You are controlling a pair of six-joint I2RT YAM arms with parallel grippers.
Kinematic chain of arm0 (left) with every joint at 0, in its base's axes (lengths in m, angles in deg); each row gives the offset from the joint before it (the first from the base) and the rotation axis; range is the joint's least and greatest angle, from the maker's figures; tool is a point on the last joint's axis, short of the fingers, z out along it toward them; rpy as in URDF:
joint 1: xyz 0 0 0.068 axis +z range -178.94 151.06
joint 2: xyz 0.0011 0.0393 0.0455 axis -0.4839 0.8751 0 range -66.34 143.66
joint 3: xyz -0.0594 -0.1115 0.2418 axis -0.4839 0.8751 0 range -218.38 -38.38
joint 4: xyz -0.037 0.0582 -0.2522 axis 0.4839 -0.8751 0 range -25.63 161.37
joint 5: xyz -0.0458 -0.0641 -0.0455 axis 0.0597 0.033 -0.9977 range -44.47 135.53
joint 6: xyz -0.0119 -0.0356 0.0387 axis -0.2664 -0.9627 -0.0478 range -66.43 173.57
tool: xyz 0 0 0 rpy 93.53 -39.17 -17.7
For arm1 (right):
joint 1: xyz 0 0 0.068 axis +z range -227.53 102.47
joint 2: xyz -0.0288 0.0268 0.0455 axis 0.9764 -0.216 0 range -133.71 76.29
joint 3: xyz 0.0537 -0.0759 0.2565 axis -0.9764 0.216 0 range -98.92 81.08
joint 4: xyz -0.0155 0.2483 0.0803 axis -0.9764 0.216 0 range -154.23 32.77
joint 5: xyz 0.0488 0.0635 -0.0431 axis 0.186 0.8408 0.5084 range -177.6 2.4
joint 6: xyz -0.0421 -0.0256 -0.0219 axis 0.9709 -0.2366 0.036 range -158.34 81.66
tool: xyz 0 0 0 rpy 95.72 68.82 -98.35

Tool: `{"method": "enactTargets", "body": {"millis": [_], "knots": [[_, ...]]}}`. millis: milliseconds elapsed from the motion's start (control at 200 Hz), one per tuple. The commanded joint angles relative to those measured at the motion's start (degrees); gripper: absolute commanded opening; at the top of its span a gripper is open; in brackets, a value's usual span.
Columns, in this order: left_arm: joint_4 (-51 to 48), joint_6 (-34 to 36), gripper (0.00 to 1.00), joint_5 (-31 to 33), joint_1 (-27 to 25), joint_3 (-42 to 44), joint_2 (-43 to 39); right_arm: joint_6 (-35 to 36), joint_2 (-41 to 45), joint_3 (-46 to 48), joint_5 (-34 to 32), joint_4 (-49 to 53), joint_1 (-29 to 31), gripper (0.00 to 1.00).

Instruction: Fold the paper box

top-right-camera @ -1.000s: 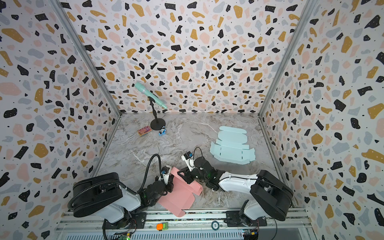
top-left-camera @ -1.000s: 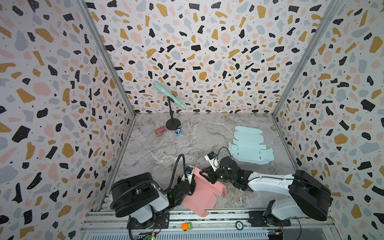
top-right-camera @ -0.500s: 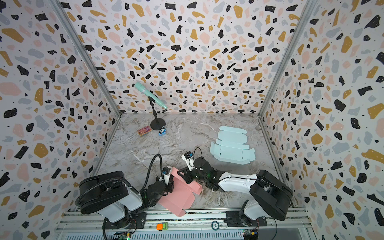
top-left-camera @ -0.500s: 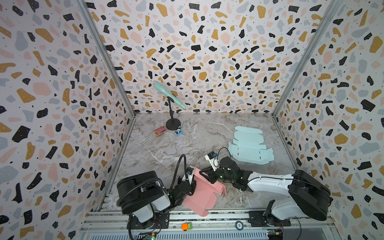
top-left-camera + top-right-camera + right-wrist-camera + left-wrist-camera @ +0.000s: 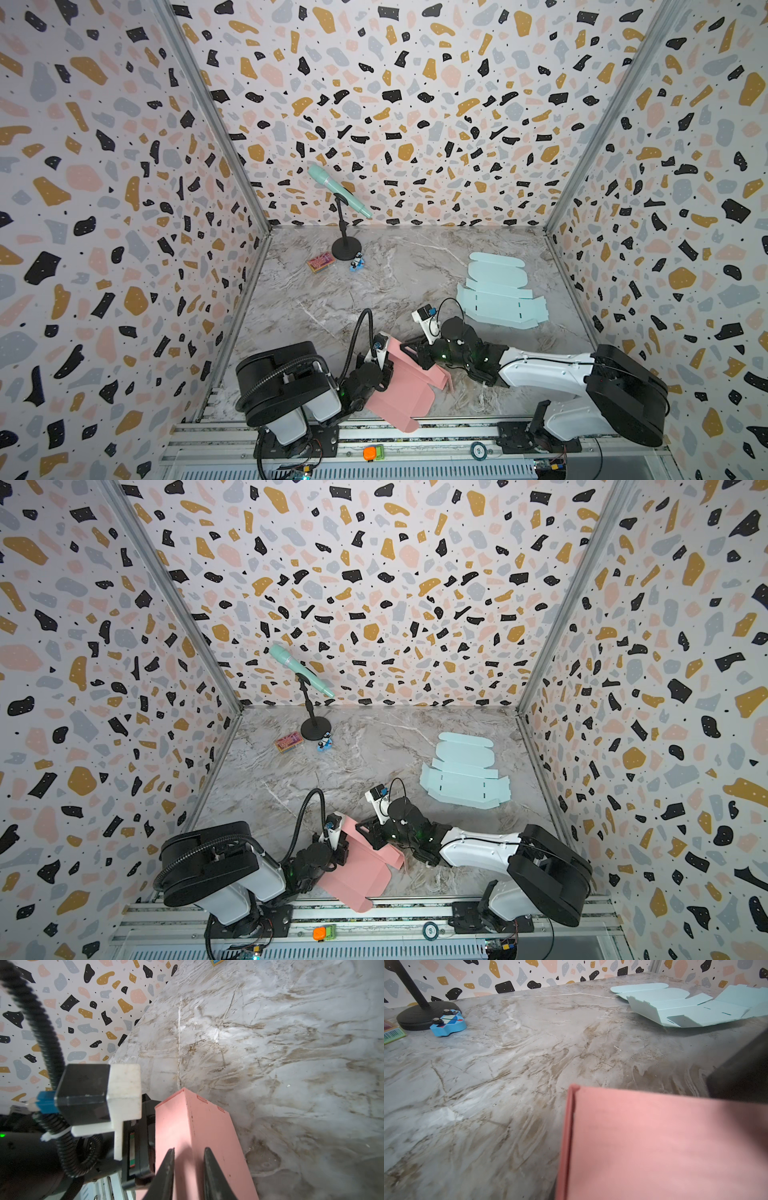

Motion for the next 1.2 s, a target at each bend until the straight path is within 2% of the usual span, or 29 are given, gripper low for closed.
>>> {"method": "enactTargets", "body": {"millis": [0,200,285,471,631,991,1196], "knots": [[3.23,0.02,0.07,1.29,0.28,0.46,-0.35,-0.72,2.75,0.33,1.66,4.07,0.71,0.30],[3.25,0.28,0.06,-0.97,0.28,1.85,-2.68,1.04,9.13,-0.16,0.47,9.32,-1.59,0.51],[2.83,0.27,0.06,-1.62,0.19,2.56,-3.88,2.15,11.81,-0.31,1.51,11.48,-4.06,0.54],[2.40,0.29,0.06,-2.17,-0.20,3.18,-5.36,5.14,14.28,-0.07,2.91,14.73,-10.76,0.49],[1.79,0.62,0.06,-2.46,-0.51,3.10,-6.46,8.13,9.83,-0.88,5.50,14.69,-14.42,0.45],[-0.25,1.70,0.07,-2.50,-1.15,2.13,-8.92,10.38,-5.07,-4.65,14.38,9.87,-13.01,0.40],[-0.47,1.74,0.08,-2.35,-1.18,2.04,-8.81,13.07,-10.53,-7.94,19.09,10.12,-9.98,0.38]]}}
